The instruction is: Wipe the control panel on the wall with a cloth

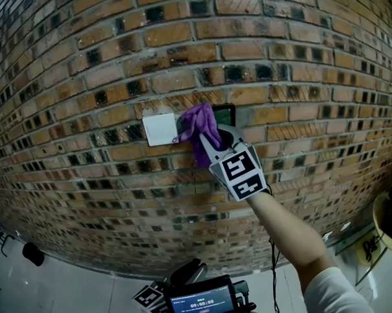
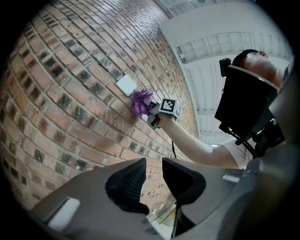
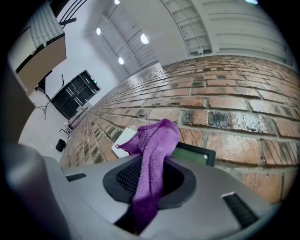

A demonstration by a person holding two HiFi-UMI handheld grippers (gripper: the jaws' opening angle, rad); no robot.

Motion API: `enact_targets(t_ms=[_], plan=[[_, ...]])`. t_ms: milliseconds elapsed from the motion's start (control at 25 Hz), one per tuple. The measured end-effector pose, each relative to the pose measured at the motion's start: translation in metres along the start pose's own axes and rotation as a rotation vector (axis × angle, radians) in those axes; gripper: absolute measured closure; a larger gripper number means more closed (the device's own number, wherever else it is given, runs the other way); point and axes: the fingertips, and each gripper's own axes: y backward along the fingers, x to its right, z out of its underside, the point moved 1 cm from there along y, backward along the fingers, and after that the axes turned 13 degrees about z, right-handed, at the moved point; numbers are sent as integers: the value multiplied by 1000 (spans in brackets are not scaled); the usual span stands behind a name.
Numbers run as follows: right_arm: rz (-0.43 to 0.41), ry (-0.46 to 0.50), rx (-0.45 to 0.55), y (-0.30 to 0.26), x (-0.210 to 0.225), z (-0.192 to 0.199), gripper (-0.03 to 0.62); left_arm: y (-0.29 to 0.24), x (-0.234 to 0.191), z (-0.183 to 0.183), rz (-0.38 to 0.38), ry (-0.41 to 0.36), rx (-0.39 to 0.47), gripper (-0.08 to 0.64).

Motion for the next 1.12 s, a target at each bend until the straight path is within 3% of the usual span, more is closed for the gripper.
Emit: enact_targets(t_ms=[1120], plan=[[119, 59, -46, 30, 69, 20, 514, -29, 14, 11, 79, 11, -25, 449]])
